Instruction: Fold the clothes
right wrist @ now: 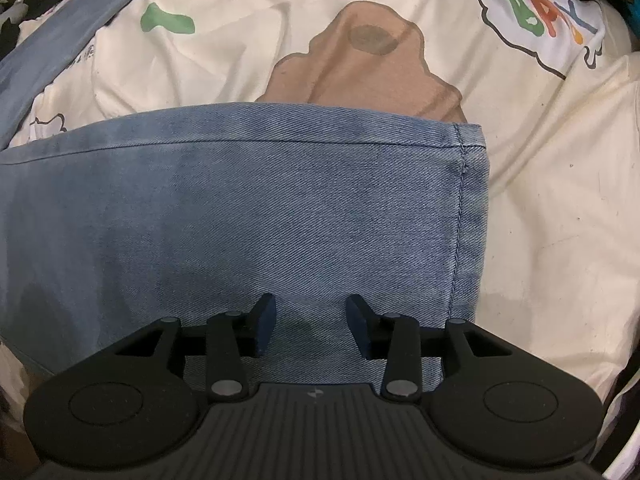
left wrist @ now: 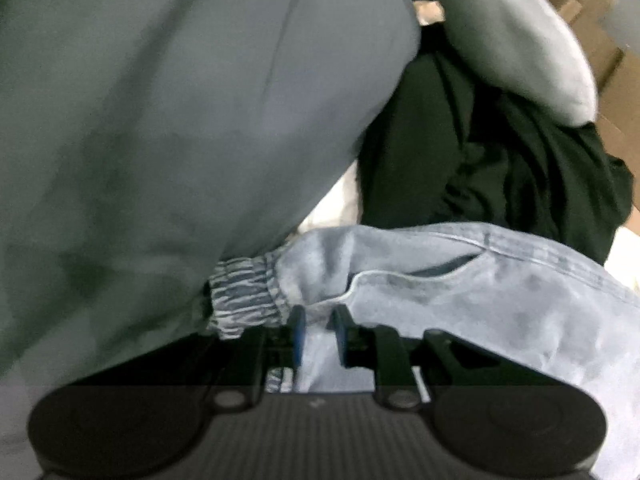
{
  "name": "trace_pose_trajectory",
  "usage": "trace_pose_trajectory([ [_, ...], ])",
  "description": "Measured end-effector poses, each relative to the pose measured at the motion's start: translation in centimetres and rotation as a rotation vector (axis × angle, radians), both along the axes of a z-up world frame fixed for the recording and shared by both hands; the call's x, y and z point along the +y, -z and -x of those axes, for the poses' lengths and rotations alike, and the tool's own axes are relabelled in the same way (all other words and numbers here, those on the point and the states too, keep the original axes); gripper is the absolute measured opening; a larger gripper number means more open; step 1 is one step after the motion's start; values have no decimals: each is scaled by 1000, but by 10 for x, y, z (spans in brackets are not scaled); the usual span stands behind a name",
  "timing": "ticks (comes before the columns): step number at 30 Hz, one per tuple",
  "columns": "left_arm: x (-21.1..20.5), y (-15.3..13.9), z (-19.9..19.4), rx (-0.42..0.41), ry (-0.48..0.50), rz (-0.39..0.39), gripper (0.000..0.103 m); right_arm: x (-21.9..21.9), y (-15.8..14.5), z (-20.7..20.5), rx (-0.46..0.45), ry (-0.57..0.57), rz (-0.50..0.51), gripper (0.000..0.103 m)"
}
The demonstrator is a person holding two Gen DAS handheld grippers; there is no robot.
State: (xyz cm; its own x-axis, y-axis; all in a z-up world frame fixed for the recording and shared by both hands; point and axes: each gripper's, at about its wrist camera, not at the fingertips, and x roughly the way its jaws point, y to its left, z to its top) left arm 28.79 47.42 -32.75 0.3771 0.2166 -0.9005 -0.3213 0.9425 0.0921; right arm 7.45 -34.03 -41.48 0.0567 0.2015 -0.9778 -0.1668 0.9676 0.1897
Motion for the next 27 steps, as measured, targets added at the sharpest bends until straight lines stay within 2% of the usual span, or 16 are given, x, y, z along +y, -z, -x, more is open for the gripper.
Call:
trace_pose_trajectory([
  [3, 6, 15, -8, 32, -23, -21, 14, 1, -1, -1, 2, -5, 4, 47],
  [7, 4, 34, -16, 60, -9, -73, 13, 4, -1, -12, 2, -16, 9, 47],
  [10, 9, 42, -17, 55, -1, -71, 12, 4, -1, -11, -1, -24, 10, 47],
  [15, 16, 38, -18, 90, -12, -26, 11, 3, 0, -10, -4, -29, 8, 47],
  [20, 9, 16, -4, 103, 6, -22, 13, 2, -2, -8, -13, -23, 11, 47],
  [21, 6, 12, 0, 103, 14, -28, 23, 2, -2, -8, -12, -12, 10, 46],
  [22, 3, 5, 6, 98, 22, -52, 44, 0, -2, -9, -11, -2, 8, 46],
  [23, 0, -2, 12, 87, 32, -71, 51, -1, -2, -9, -11, 8, 6, 46],
  [24, -2, -10, 18, 74, 43, -87, 56, -1, -3, -9, -12, 19, 5, 46],
  [27, -3, -32, 39, 57, 51, -87, 56, -2, -8, -8, -27, 13, 5, 46],
])
